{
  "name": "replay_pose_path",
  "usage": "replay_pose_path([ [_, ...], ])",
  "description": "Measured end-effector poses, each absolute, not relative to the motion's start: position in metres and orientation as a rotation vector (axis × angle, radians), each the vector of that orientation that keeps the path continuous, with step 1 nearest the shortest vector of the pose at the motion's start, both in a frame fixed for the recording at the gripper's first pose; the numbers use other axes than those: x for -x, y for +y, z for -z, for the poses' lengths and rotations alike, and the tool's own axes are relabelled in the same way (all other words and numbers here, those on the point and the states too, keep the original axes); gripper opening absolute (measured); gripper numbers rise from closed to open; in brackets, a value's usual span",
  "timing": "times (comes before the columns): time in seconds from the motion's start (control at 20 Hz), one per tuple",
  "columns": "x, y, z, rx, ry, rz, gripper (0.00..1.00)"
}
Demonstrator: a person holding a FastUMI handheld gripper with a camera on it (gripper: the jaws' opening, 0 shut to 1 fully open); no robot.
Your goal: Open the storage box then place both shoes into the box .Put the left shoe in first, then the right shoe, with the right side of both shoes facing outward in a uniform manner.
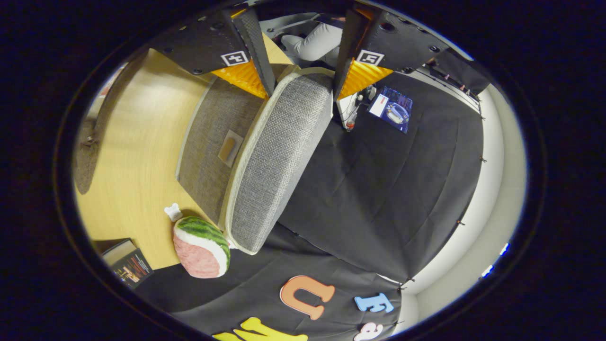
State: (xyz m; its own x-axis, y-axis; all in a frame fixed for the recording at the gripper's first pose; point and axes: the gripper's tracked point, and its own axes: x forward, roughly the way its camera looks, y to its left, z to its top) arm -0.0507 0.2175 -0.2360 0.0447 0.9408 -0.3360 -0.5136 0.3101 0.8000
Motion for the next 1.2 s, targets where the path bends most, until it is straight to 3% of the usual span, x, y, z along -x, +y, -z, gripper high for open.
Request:
replay_pose_path([
  [0.35, 0.051, 0.230, 0.191, -0.513, 0.911, -1.214, 0.67],
  [0.8, 0.049, 0.290, 0.101, -0.353, 0.703, -1.244, 0.77],
  [1.2, 0.063, 0.377, 0.061, -0.195, 0.594, -1.273, 0.74],
])
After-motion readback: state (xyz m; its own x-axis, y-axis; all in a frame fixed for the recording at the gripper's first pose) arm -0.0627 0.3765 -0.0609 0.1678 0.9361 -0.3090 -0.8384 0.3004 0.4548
